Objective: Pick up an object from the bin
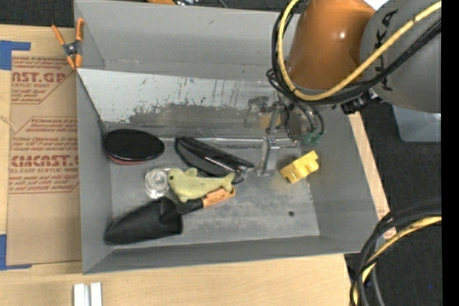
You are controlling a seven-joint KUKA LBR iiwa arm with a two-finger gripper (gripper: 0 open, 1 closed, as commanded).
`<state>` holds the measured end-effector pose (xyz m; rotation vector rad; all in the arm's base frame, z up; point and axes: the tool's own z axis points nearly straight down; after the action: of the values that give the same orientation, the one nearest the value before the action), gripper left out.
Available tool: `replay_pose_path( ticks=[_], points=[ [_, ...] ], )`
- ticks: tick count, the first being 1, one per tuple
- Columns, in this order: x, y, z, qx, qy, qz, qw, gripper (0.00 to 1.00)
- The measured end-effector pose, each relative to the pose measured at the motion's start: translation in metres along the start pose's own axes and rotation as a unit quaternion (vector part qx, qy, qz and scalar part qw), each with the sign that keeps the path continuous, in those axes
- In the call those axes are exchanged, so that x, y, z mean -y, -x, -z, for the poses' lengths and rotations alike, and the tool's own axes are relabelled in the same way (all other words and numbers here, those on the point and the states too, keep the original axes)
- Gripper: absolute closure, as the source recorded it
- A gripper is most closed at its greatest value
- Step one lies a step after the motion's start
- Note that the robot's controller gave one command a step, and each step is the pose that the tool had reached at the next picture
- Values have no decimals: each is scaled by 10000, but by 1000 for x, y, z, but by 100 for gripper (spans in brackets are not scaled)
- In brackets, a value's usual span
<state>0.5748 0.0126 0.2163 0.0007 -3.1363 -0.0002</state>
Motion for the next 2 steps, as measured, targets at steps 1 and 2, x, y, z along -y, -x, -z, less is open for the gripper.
replay_pose_path(
  ticks=[1,2],
  points=[
    [0,2,4,43,2,0,10000,0],
    [-58,-58,-149,28,22,-447,9990,0]
  ],
)
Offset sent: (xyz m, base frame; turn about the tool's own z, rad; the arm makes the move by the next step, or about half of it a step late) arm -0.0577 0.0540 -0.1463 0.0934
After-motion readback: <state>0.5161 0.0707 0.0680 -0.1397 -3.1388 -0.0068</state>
